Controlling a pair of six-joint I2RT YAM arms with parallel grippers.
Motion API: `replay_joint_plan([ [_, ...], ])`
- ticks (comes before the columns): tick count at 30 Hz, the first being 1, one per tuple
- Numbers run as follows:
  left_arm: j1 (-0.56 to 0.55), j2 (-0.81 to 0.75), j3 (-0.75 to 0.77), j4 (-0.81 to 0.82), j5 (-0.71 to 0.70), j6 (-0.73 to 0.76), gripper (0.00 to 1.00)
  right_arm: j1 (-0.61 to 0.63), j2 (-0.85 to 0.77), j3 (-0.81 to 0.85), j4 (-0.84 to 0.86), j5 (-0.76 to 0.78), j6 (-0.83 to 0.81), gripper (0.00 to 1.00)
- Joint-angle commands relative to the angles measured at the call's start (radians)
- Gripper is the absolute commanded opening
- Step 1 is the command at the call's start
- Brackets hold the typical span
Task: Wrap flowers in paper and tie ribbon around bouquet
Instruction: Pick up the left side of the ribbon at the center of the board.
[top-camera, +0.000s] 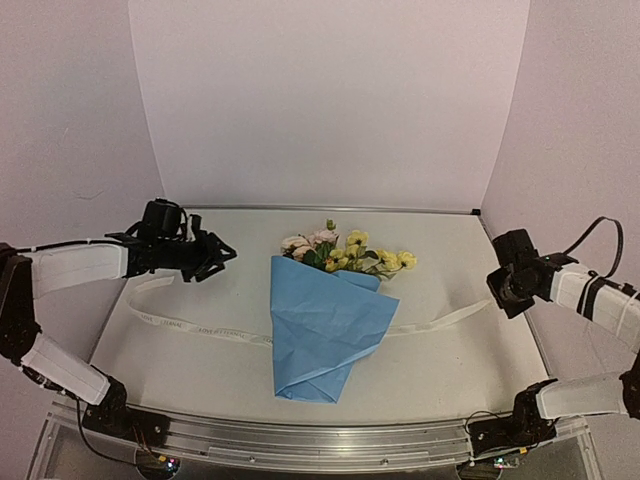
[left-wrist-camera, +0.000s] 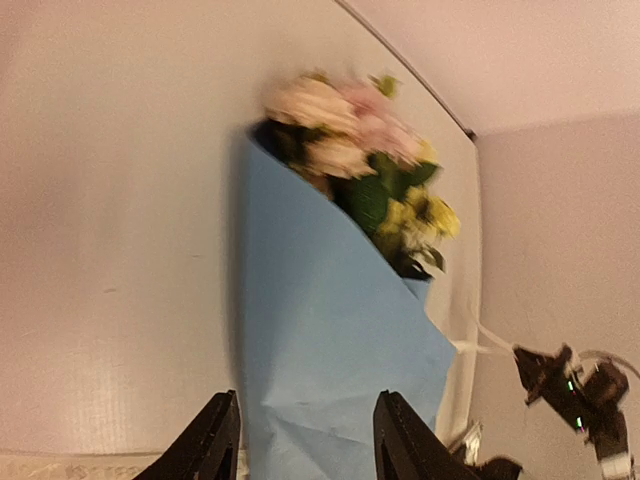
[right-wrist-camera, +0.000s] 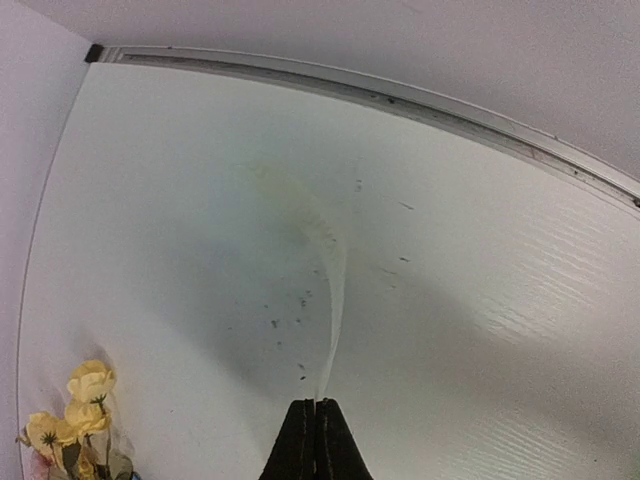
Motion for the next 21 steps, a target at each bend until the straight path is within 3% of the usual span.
replay_joint_plan([
  [1, 0.142, -0.2, -0.105, -0.23, -0.351, -0.07, 0.51, 0.098, -0.001, 0.095, -0.026, 0.131, -0.076, 0.0],
  [5, 0.207, -0.287, -0.134, -0.37, -0.622, -0.095, 0.54, 0.17, 0.053, 0.167, -0.026, 0.154, -0.132, 0.0],
  [7, 0.254, -0.29, -0.144, -0.374, -0.666, -0.099, 0.56, 0.199, 0.079, 0.199, -0.025, 0.159, -0.164, 0.0],
  [16, 0.485, -0.034, -0.12, -0.261, -0.655, -0.011, 0.54, 0.252, 0.111, 0.247, 0.012, 0.098, -0.268, 0.0],
  [21, 0.525, 0.135, -0.041, -0.254, -0.656, 0.028, 0.51, 0.267, 0.09, 0.243, 0.029, 0.052, -0.291, 0.0],
])
